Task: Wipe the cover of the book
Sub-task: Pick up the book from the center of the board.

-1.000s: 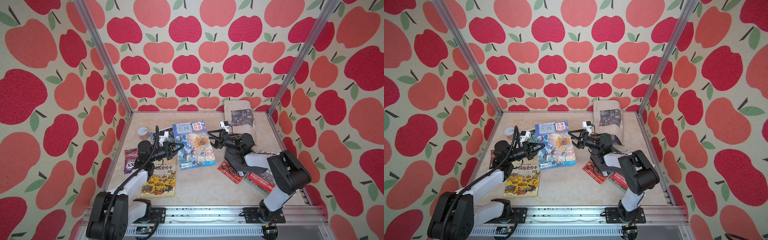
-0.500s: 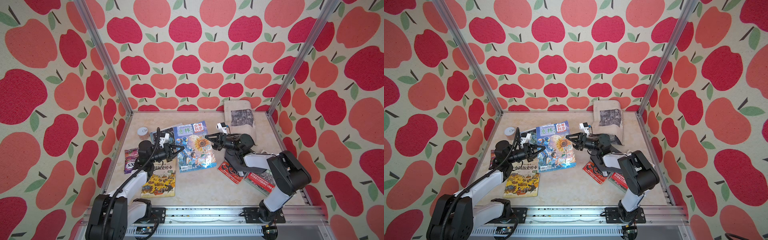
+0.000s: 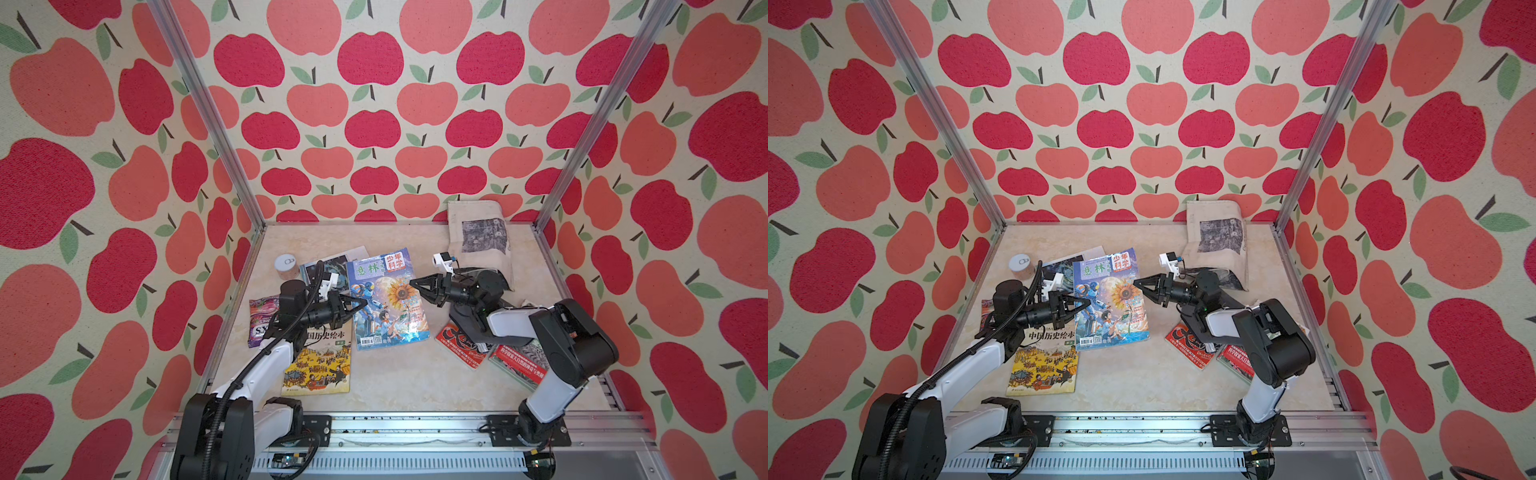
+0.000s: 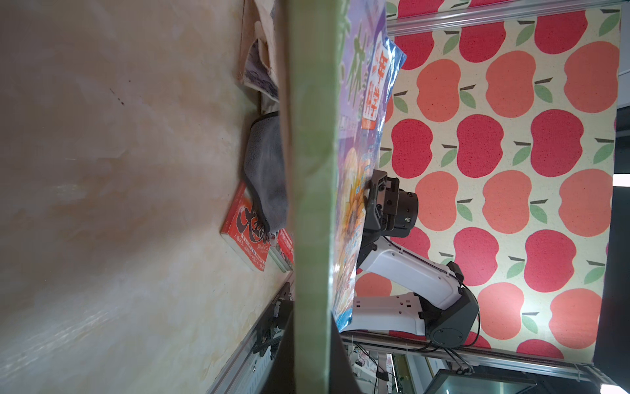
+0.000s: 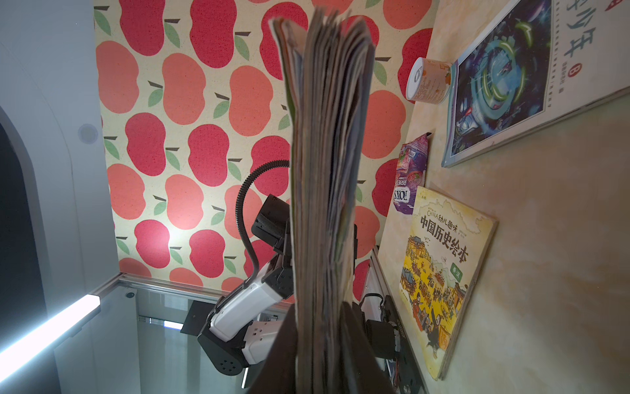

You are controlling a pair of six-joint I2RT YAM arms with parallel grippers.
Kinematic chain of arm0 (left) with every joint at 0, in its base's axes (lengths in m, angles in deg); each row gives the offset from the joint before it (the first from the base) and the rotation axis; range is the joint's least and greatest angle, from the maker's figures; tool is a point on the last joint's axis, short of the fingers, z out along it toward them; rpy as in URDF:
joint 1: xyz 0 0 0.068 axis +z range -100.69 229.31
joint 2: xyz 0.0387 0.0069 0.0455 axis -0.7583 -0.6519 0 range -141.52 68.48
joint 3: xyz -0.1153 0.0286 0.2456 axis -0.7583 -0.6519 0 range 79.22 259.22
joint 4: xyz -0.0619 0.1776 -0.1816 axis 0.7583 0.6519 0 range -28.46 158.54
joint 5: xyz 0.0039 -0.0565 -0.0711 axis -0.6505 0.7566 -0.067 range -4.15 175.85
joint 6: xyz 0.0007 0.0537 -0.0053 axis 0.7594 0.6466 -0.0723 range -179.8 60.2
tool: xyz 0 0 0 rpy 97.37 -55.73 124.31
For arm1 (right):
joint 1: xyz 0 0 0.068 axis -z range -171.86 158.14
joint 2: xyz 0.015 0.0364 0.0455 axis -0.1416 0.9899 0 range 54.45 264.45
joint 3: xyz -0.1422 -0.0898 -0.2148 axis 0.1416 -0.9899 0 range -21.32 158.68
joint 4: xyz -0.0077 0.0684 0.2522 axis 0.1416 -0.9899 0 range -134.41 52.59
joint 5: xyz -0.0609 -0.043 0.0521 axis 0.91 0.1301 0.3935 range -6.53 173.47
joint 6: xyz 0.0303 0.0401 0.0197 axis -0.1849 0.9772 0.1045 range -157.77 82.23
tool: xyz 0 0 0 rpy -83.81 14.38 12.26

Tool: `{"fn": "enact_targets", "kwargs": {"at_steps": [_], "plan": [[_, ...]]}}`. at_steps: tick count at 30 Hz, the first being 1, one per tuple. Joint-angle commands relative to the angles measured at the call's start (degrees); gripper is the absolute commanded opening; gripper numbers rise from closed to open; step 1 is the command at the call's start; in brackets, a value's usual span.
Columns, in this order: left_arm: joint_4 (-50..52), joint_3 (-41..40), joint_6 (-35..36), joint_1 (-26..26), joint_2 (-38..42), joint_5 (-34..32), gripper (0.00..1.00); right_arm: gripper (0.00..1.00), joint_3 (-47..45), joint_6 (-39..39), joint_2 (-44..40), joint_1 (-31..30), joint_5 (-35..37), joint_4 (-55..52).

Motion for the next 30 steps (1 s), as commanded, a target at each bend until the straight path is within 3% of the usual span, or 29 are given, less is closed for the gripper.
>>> {"fn": "enact_targets", "kwargs": {"at_steps": [1, 5, 12, 16, 24, 28, 30], "plan": [[0.6, 2.0, 2.0, 0.7, 1.3, -0.3, 0.00, 0.18, -0.3, -2.1, -0.4, 0.4, -0.3, 0.4], [0.5, 1.8, 2.0, 0.7, 1.2, -0.3, 0.01, 0.16, 0.0, -1.7, 0.2, -0.2, -0.4, 0.6], [-0.1, 1.4, 1.8, 0.7, 1.5, -0.5, 0.01, 0.32, 2.0, -5.7, -0.5, -3.0, -0.5, -5.6], [-0.5, 1.3, 1.6, 0.7, 1.3, -0.4, 0.01, 0.34, 3.0, -7.5, -0.9, -3.8, -0.6, -8.6], [-0.4, 1.6, 1.7, 1.0, 0.9, -0.1, 0.07, 0.15, 3.3, -8.4, -1.8, -4.7, 0.7, -10.9], [0.7, 1.4, 1.9, 1.9, 1.3, -0.6, 0.21, 0.00, 2.5, -8.7, -3.1, -5.0, 2.1, -12.3], [2.0, 1.3, 1.9, 3.0, 1.5, -0.9, 0.39, 0.00, 2.4, -9.6, -4.2, -5.9, 3.5, -13.9]]}}
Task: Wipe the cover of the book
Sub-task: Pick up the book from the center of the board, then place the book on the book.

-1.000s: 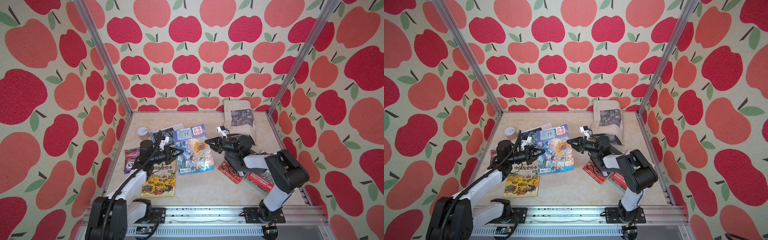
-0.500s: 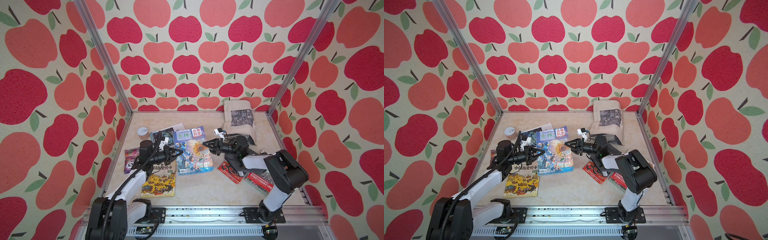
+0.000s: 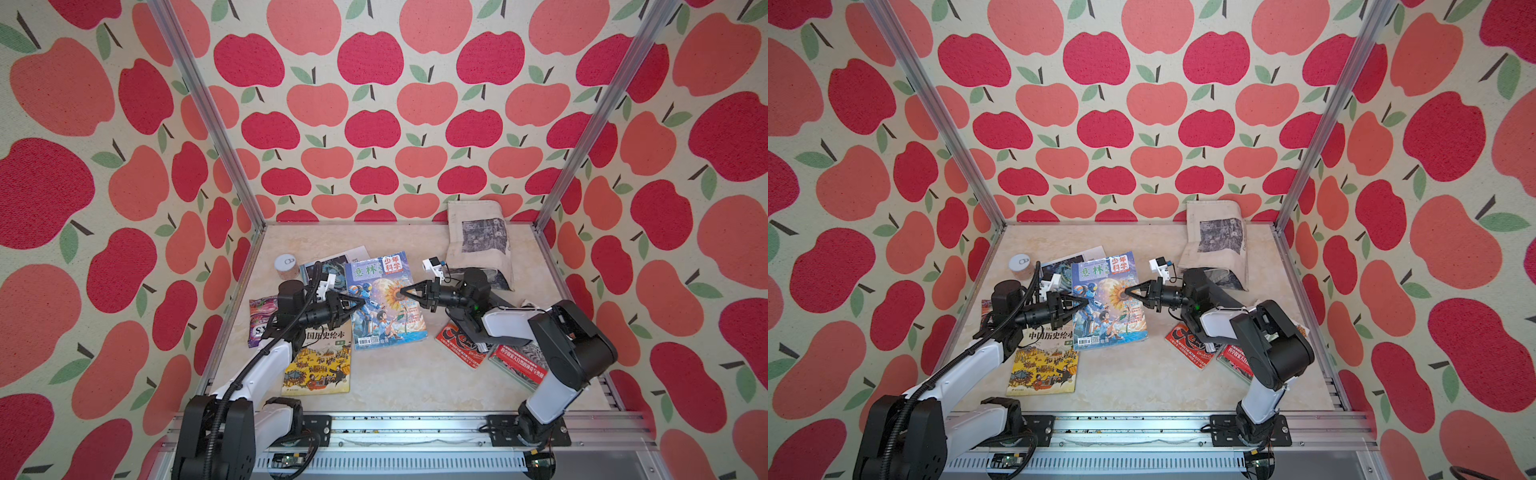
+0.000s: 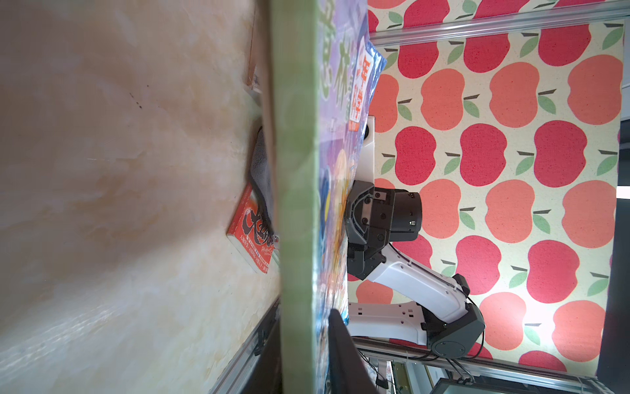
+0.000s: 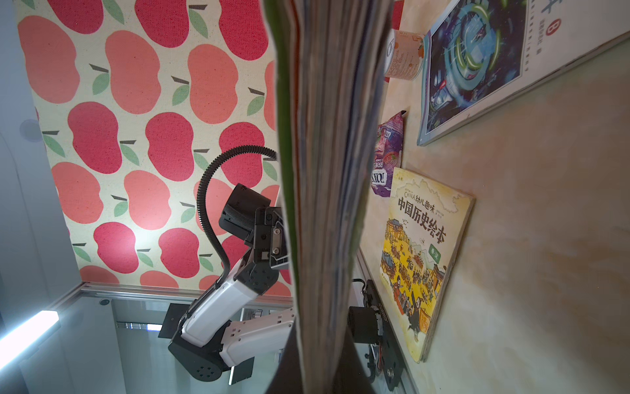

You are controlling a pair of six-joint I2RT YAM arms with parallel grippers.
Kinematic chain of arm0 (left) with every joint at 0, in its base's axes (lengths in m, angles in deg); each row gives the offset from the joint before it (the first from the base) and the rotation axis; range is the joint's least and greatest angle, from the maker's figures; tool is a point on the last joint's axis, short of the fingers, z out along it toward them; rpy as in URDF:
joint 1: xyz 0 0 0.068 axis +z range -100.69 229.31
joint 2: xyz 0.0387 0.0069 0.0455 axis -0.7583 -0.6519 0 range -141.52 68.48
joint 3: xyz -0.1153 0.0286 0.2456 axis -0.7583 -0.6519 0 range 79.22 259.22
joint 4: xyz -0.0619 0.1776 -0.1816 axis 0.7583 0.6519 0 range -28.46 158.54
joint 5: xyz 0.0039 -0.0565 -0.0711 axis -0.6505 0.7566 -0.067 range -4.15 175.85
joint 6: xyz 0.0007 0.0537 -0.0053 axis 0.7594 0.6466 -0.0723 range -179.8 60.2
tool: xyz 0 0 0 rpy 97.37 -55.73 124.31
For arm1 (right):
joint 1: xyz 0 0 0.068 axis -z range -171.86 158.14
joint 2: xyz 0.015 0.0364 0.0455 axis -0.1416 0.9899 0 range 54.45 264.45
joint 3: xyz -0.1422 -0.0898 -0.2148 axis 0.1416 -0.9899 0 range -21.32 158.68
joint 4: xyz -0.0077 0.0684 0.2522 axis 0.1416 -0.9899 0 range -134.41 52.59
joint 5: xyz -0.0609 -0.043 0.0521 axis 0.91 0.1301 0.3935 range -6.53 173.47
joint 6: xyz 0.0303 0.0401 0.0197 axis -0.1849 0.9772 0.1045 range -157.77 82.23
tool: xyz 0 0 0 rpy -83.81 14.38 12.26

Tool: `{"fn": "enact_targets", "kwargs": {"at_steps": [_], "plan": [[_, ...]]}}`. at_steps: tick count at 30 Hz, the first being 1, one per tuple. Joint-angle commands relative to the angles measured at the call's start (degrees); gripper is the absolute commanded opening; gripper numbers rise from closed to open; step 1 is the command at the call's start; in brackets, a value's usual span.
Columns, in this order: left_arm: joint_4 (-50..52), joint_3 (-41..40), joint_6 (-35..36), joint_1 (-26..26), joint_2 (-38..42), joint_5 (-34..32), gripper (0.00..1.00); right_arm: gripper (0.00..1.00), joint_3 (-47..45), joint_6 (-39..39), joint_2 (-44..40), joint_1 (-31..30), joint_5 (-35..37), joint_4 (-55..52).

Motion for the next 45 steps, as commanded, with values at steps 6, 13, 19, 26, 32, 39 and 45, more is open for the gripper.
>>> {"fn": "enact_targets", "kwargs": {"at_steps": [6, 13, 19, 26, 32, 39, 45], "plan": [[15.3, 3.8, 5.7, 8.8, 5.6, -2.6, 0.99, 0.00, 0.4, -6.8, -5.2, -5.6, 7.2, -7.7], [39.7, 8.6, 16.5, 18.2, 11.4, -9.2, 0.99, 0.00, 2.3, -9.1, -3.9, -14.4, 16.7, -10.4], [43.7, 9.7, 15.9, 30.0, 18.8, -11.6, 0.99, 0.00, 6.2, -10.4, 1.2, -23.0, 26.9, -10.5], [39.1, 7.9, 10.5, 33.0, 21.6, -12.4, 0.99, 0.00, 12.6, -6.3, 12.1, -30.0, 39.0, -3.8], [39.0, 9.3, 10.0, 34.1, 22.4, -12.6, 0.99, 0.00, 17.1, -1.3, 20.1, -33.4, 48.6, 2.2], [40.8, 10.3, 10.8, 34.1, 22.9, -12.0, 0.99, 0.00, 16.5, 5.3, 21.0, -37.4, 56.8, -7.4], [40.7, 9.1, 10.4, 34.1, 23.5, -11.5, 0.99, 0.00, 20.9, 6.2, 25.5, -37.7, 51.1, -5.9]]}}
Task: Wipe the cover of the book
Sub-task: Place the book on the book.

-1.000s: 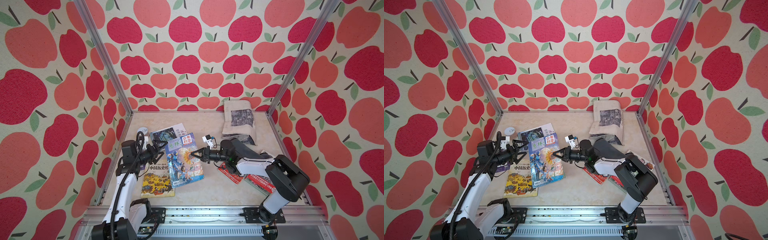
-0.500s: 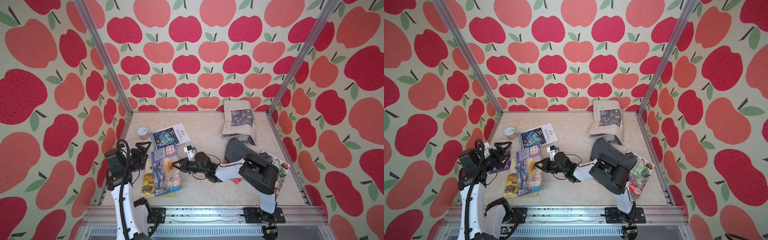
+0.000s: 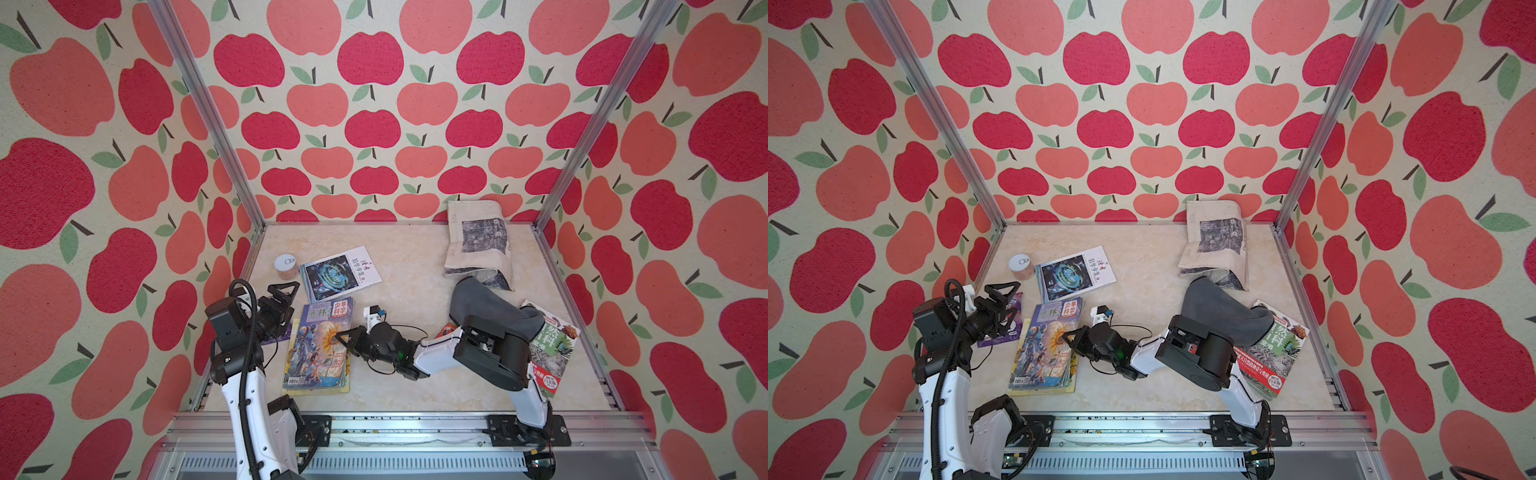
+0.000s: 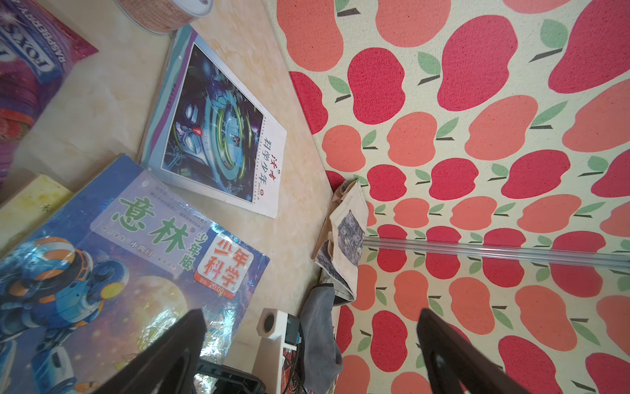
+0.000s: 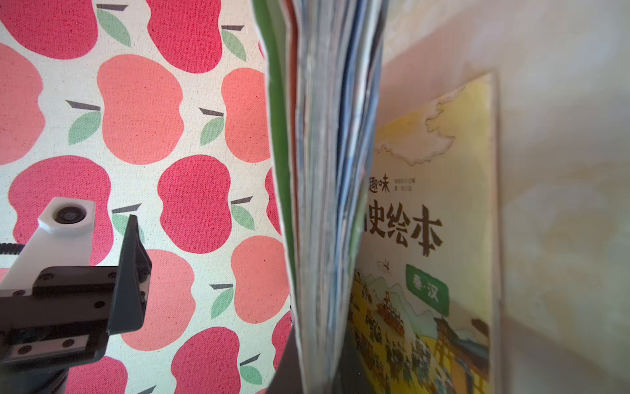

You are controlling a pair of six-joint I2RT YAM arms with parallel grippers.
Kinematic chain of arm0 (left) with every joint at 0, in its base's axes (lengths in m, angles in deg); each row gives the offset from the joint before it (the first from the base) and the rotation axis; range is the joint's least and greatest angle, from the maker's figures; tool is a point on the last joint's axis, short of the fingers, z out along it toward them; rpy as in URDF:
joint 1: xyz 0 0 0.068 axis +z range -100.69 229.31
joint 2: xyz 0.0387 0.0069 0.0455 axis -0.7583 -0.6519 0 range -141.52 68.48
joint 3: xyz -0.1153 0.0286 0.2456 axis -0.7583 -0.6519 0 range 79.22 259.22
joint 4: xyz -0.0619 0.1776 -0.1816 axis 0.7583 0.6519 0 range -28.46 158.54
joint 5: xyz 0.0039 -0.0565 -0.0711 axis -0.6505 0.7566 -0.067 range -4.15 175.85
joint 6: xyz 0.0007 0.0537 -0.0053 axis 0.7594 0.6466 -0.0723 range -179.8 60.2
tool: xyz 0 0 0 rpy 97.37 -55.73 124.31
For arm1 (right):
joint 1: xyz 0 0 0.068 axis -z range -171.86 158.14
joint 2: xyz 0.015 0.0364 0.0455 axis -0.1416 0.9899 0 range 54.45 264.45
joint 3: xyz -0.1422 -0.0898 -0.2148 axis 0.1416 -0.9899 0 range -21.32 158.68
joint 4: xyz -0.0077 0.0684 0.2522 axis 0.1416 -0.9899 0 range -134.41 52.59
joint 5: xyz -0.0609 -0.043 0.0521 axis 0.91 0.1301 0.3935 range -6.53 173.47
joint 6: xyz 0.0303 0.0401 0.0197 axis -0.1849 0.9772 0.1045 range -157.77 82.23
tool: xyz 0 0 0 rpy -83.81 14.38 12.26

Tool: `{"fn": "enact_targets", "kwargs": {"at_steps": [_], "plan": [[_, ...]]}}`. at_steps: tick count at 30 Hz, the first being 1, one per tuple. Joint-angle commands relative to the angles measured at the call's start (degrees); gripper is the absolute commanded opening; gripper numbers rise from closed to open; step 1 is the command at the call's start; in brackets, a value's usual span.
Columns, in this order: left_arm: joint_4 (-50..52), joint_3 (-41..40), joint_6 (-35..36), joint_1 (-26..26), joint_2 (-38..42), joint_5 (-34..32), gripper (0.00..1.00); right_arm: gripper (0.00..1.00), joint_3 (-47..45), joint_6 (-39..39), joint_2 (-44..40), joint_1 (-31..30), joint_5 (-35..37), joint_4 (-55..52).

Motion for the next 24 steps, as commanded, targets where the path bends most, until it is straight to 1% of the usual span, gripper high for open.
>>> {"fn": "enact_targets", "kwargs": {"at_steps": [1, 6, 11, 12, 14, 18, 20, 22, 24], "plan": [[0.9, 0.4, -0.1, 0.4, 1.1, 0.6, 0.99, 0.00, 3.6, 2.3, 2.5, -0.2, -2.9, 2.9], [1.1, 0.1, 0.1, 0.4, 1.3, 1.0, 0.99, 0.00, 2.6, 1.6, 2.1, 0.5, -4.2, 0.3], [0.3, -0.8, -0.1, 0.3, 1.3, 1.2, 0.99, 0.00, 3.4, 0.6, 1.4, 1.3, -6.9, -5.2], [0.2, -0.9, -0.2, 0.4, 1.3, 1.3, 0.99, 0.02, 3.5, 1.0, 1.6, 1.5, -7.6, -5.5], [-0.1, -1.2, -0.3, 0.3, 1.4, 1.4, 0.99, 0.23, 3.5, 1.5, 1.6, 1.7, -8.3, -7.0], [0.1, -1.5, 0.1, 0.1, 1.4, 1.5, 0.99, 0.38, 3.9, -0.2, -0.6, 2.0, -9.7, -11.5], [1.8, -1.5, 1.3, -0.2, 1.3, 0.8, 0.99, 0.45, 4.4, -2.7, -3.2, 1.9, -9.9, -17.7], [2.6, -2.0, 1.6, -0.4, 1.2, 0.3, 0.99, 0.50, 4.6, -5.6, -6.3, 2.0, -8.8, -24.2], [1.4, -3.2, 0.5, -1.1, 1.3, -0.3, 0.99, 0.54, 4.7, -8.7, -9.4, 2.2, -6.9, -30.6]]}}
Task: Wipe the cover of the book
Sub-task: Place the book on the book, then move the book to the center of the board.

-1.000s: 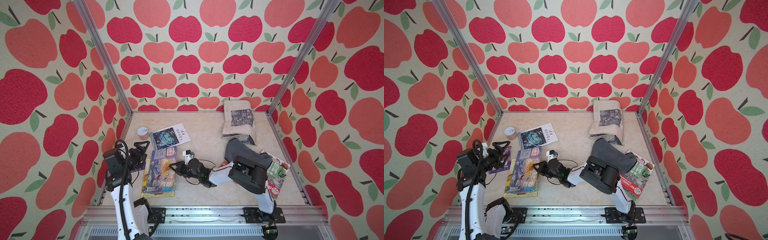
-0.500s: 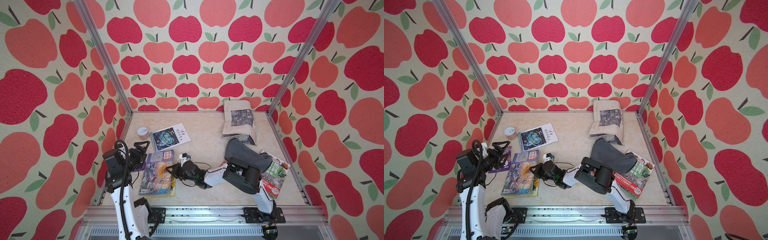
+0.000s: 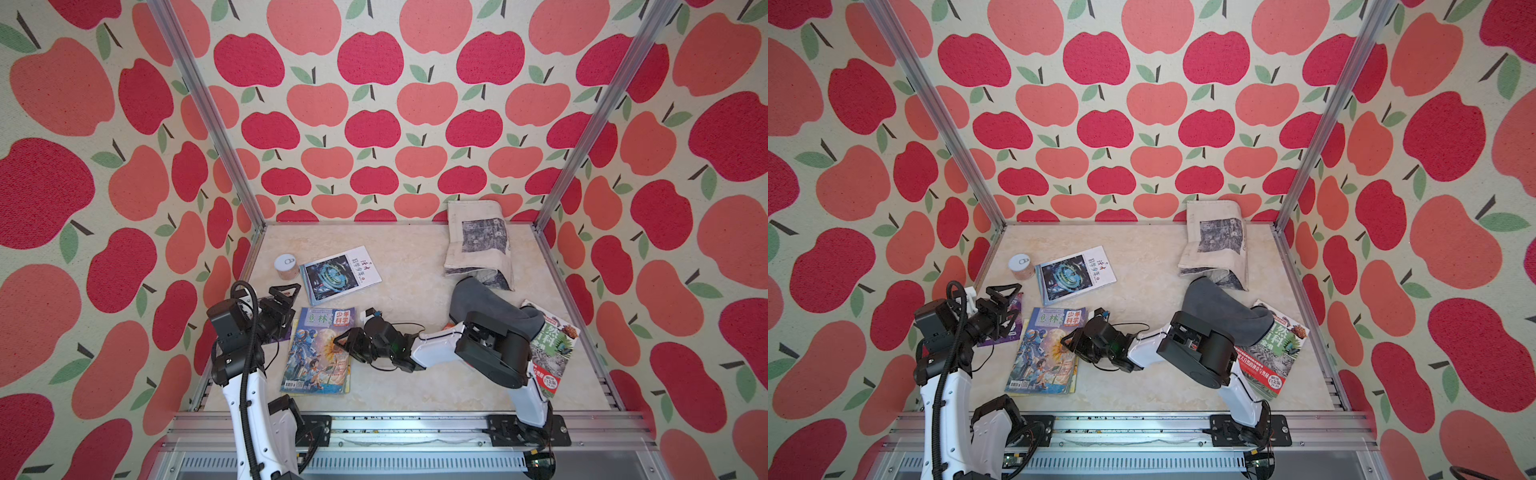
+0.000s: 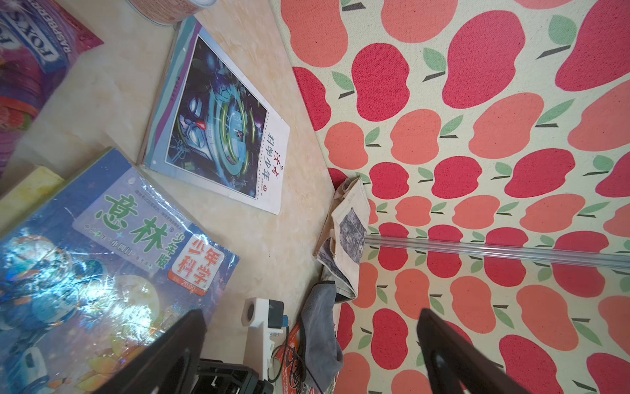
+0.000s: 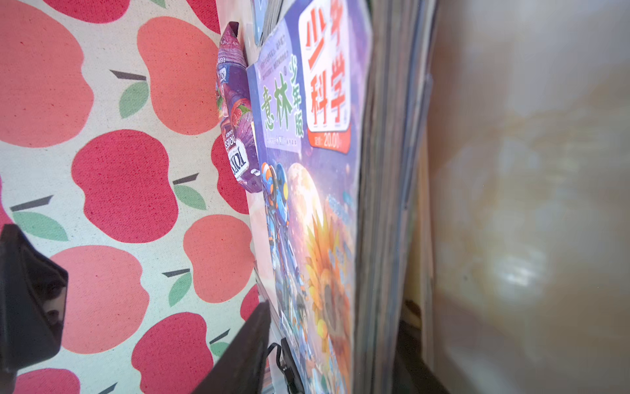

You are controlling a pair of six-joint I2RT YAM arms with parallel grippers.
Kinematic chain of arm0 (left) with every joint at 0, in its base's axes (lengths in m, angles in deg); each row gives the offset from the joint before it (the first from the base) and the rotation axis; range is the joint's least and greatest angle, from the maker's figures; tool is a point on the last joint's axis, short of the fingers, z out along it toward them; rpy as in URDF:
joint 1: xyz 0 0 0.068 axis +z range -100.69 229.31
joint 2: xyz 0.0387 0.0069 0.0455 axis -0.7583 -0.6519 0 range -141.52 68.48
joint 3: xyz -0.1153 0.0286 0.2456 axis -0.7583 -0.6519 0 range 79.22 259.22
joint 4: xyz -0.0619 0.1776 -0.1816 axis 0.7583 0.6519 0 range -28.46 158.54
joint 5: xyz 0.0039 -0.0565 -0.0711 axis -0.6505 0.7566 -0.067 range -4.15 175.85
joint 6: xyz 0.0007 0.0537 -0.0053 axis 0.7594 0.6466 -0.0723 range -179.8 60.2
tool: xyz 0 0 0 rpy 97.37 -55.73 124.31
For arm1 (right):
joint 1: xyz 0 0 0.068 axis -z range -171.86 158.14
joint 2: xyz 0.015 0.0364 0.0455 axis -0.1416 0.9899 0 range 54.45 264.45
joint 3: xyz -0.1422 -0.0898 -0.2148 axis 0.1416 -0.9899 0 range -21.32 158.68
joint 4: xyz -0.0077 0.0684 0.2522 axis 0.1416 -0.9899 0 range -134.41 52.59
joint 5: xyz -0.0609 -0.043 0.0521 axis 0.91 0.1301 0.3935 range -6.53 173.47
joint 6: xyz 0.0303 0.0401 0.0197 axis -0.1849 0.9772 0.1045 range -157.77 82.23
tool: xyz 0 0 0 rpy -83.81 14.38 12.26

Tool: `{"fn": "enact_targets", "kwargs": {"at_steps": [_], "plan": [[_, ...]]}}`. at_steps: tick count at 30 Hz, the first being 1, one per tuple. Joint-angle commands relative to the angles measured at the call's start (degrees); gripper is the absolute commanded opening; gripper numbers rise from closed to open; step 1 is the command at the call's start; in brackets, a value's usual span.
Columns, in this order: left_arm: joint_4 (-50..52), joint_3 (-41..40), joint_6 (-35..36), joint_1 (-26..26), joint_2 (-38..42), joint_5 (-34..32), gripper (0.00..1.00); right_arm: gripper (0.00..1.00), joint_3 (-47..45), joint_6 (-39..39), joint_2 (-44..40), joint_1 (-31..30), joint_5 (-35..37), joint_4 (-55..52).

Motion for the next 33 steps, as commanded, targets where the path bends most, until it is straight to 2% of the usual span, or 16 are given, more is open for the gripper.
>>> {"fn": "enact_targets", "kwargs": {"at_steps": [1, 2, 6, 11, 17, 19, 21, 23, 27, 33], "plan": [[0.3, -2.3, -0.1, -1.2, 0.7, -1.0, 0.99, 0.60, 1.9, -7.3, -7.2, 0.4, 2.2, -14.4], [-0.5, -2.7, -0.6, -2.0, 0.6, -1.7, 0.99, 0.64, 2.0, -8.5, -8.2, 0.4, 2.5, -16.8], [-3.2, -2.7, -1.1, -7.4, -1.3, -6.0, 0.99, 0.67, -0.6, -10.6, -11.6, 4.5, 2.1, -20.2], [-6.9, -0.4, 1.1, -15.7, -10.5, -13.8, 0.99, 0.68, -6.3, -15.8, -17.5, 7.8, 3.7, -21.8], [-12.2, 3.7, 1.6, -16.3, -24.7, -21.2, 0.99, 0.76, -6.9, -26.7, -22.3, 12.4, 1.4, -25.3], [-11.1, 7.2, 3.4, -17.5, -29.5, -25.6, 0.99, 0.82, -5.5, -31.3, -22.6, 13.8, 1.1, -28.2], [-9.4, 11.0, 5.8, -17.9, -34.8, -27.0, 0.99, 0.87, -3.1, -36.0, -22.1, 16.7, 0.9, -31.9], [-10.5, 13.0, 6.4, -17.8, -40.1, -25.7, 0.99, 0.88, -1.0, -40.1, -20.5, 21.6, -2.9, -32.0], [-15.6, 13.9, 5.4, -17.7, -45.9, -24.3, 0.99, 0.89, 5.4, -44.2, -13.9, 29.9, -14.1, -30.9], [-17.1, 15.9, 8.0, -18.4, -50.8, -26.8, 0.99, 0.87, 19.3, -46.2, -0.5, 32.1, -26.4, -31.1]]}}
